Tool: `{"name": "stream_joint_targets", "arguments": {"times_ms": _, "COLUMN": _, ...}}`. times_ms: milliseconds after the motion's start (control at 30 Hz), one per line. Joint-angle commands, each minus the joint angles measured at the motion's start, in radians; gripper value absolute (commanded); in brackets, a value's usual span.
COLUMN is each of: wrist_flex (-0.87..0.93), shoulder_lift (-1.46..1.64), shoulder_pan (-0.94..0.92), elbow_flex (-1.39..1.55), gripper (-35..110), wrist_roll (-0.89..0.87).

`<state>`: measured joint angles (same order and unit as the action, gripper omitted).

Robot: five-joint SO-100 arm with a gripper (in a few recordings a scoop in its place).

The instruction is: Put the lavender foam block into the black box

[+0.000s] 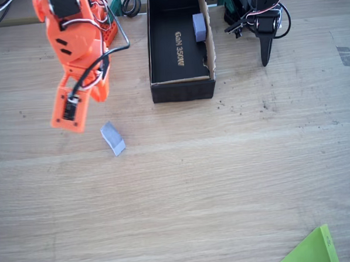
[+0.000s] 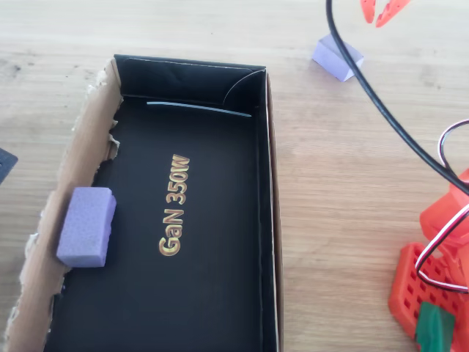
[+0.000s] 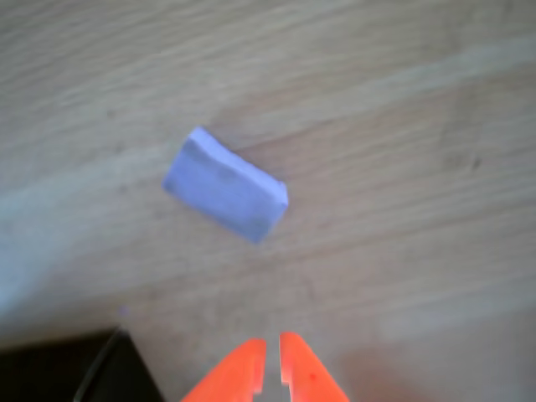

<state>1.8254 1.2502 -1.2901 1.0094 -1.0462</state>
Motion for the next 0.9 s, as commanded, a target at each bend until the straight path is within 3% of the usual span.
{"name": "stream_joint_targets", "arguments": {"times_ms": 0, "wrist_flex": 0.023, "shoulder_lift": -0.002, "shoulder_pan": -0.009, "elbow_flex": -0.069, "gripper": 0, "wrist_roll": 0.006}}
{"name": "stream_joint_targets", "arguments": {"times_ms": 533, "wrist_flex": 0.043, "shoulder_lift": -0.077, "shoulder_pan": -0.012, "elbow_flex": -0.166, "gripper": 0, "wrist_roll": 0.014}}
{"name": "stream_joint_targets", "arguments": {"times_ms": 867, "wrist_flex": 0.071, "shoulder_lift": -0.087, "shoulder_pan": -0.021, "elbow_flex": -0.175, "gripper": 0, "wrist_roll": -0.094}}
